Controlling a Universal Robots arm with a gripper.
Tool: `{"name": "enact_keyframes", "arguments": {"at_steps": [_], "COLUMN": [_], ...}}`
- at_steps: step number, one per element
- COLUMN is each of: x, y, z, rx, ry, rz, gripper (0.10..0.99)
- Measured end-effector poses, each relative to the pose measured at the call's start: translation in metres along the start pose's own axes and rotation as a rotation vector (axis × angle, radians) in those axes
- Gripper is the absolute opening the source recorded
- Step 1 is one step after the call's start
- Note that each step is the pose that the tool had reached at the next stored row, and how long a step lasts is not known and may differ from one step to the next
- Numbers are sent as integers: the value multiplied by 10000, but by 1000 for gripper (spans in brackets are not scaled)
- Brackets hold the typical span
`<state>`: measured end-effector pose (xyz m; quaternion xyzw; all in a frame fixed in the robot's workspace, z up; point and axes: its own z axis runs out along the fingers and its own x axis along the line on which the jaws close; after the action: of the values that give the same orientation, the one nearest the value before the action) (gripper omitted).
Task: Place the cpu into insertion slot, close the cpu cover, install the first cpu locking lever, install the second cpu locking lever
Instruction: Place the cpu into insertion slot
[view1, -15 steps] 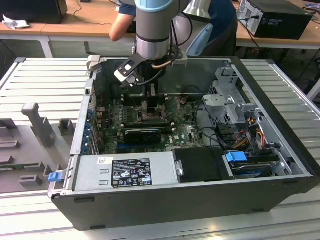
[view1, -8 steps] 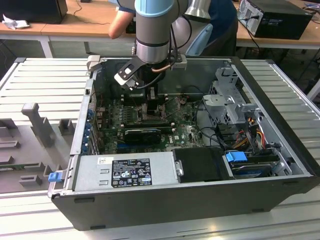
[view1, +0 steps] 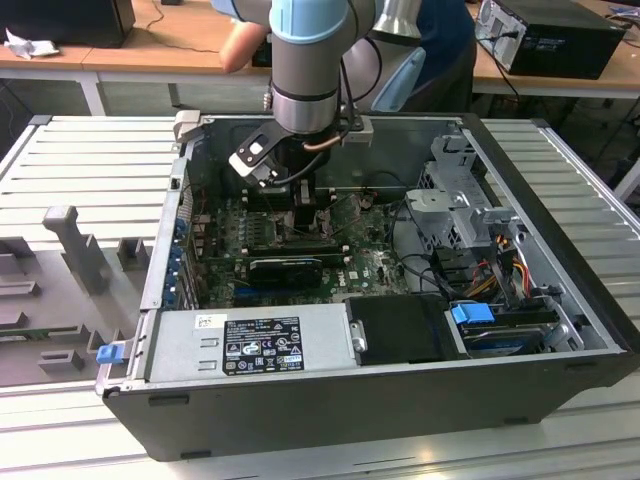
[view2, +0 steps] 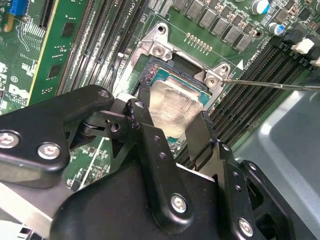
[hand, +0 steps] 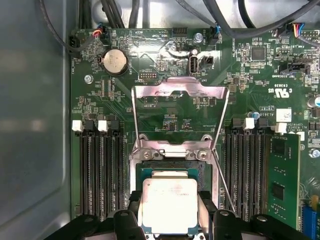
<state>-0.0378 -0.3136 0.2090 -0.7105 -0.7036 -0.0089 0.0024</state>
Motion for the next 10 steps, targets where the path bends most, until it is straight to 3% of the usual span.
{"name": "enact_keyframes", "arguments": {"at_steps": [10], "x": [-2], "y": [-1], "z": [67], "rx": [1], "ry": [-3], "rz": [18], "gripper": [525]}}
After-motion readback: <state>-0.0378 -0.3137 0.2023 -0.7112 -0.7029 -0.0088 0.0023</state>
